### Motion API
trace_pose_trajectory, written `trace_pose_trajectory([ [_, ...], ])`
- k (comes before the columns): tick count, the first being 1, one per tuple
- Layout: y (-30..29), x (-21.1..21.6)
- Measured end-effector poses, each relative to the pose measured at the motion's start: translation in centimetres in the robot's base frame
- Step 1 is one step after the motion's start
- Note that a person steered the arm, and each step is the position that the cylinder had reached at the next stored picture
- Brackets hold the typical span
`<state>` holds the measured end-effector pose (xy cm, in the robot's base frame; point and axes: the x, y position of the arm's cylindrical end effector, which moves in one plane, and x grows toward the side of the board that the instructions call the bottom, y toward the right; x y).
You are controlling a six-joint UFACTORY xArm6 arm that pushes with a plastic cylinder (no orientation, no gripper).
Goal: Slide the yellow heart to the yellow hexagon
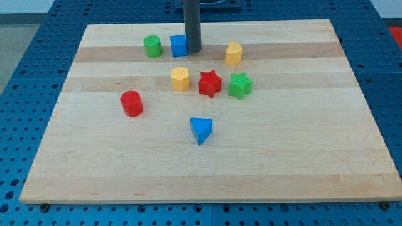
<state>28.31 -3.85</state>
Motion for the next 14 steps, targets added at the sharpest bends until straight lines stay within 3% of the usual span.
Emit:
trace_pose_trajectory([
  [2,-0.3,0.0],
  [5,6.1,-1.9],
  [9,12.9,-1.3],
  [11,12.8,1.5],
  [14,9.0,1.4],
])
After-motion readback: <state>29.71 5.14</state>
